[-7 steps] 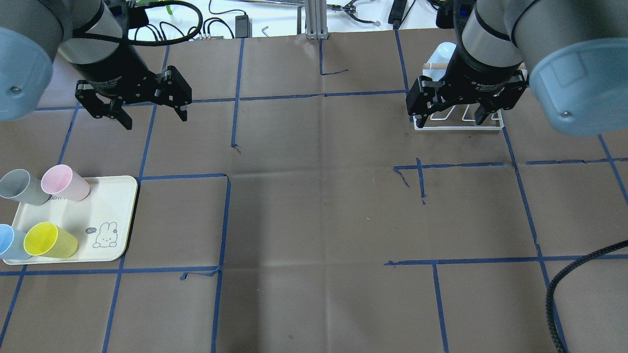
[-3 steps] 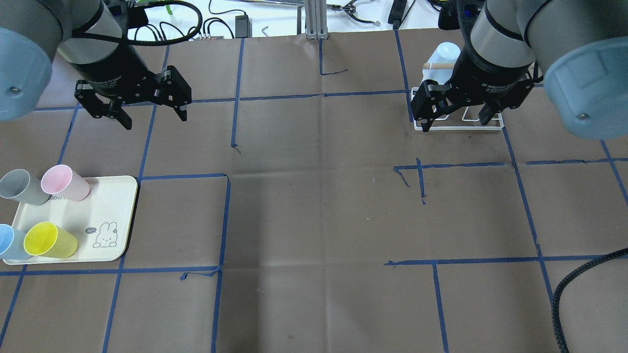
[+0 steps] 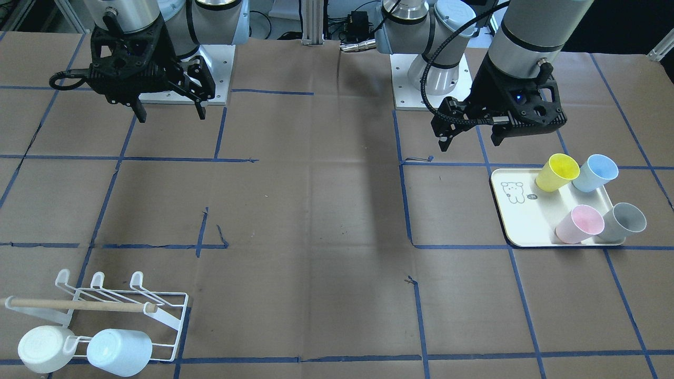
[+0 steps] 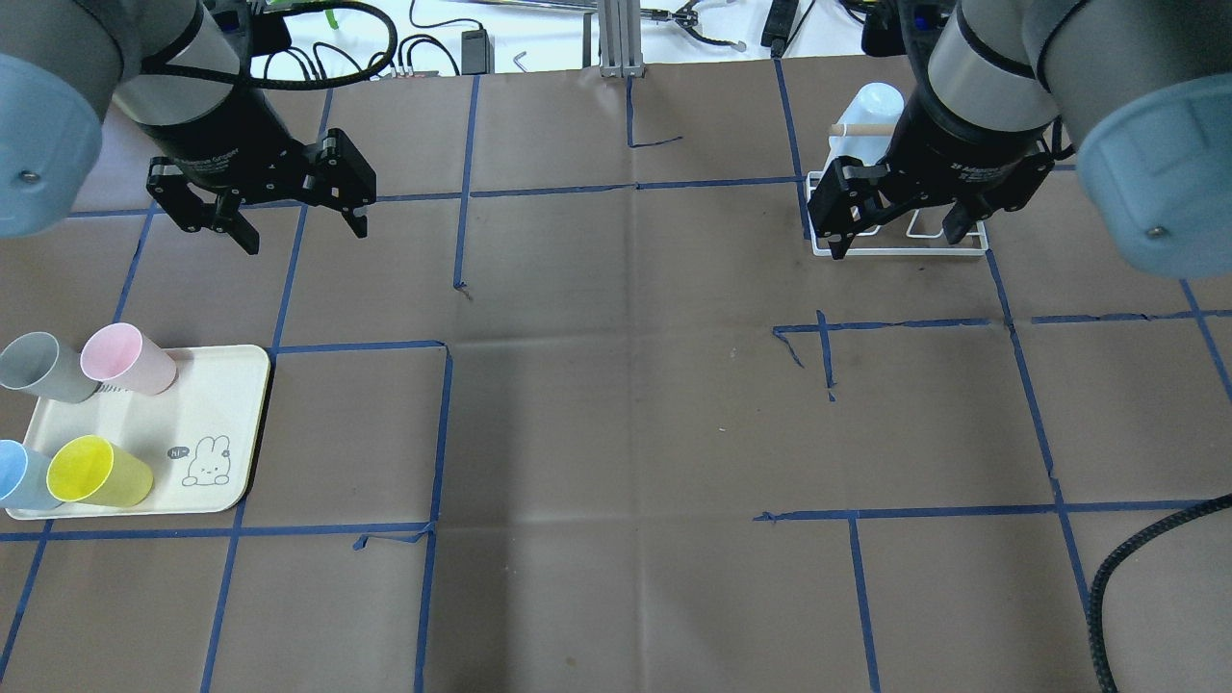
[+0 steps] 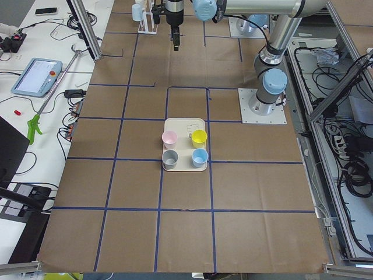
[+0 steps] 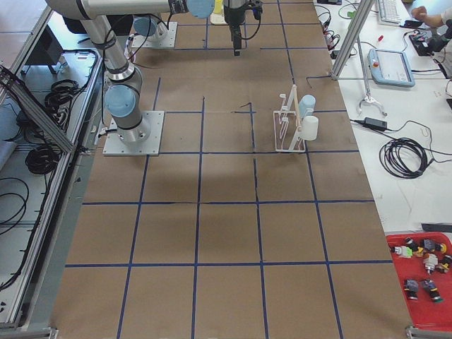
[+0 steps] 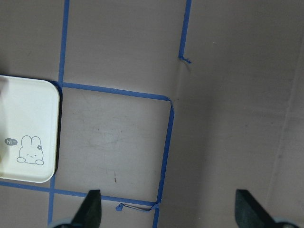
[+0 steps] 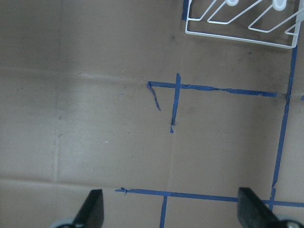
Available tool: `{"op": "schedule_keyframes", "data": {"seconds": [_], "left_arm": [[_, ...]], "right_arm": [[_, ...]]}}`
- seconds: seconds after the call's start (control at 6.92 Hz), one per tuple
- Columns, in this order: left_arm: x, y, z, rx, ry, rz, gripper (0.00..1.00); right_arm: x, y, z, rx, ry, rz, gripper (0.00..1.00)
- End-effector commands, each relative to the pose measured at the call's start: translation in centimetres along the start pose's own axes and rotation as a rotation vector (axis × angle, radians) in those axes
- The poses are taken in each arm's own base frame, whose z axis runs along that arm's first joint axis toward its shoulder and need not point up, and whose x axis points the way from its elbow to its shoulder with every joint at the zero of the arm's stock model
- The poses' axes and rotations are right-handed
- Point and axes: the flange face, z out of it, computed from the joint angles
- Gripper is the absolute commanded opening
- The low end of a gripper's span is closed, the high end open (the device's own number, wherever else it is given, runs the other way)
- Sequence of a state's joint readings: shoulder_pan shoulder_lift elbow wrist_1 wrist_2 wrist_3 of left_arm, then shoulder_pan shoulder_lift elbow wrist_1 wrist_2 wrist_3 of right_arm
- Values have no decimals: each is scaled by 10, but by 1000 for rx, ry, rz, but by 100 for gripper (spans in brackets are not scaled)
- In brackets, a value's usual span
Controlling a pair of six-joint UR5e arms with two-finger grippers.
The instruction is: Transfer IKEA cup to right arm and place on rack
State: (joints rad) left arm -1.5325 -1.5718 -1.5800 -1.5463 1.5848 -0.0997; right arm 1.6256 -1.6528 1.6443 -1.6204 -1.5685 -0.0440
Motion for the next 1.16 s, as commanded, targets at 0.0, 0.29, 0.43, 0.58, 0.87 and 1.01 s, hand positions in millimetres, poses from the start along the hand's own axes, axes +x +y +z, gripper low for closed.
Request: {"op": "schedule_keyframes", "data": {"seconds": [0.0,0.29,0.43,0.58,0.87,1.01], "left_arm": [[0,0,-1,1,-1,0,100],[0,0,-1,1,-1,0,100],[0,0,0,0,0,0,100],[0,0,-1,1,0,0,100],[0,0,-1,1,0,0,100],[0,0,-1,1,0,0,100]], "right_arm": [[4,-4,6,-12,4,5,100],[4,-4,1,-1,-3,13,100],[4,-2,-4,9,2,7,100],[4,-2,-7,17,2,5,100],[6,-1,-7,15,10,10,100],[4,-1,-7,15,7,5,100]]}}
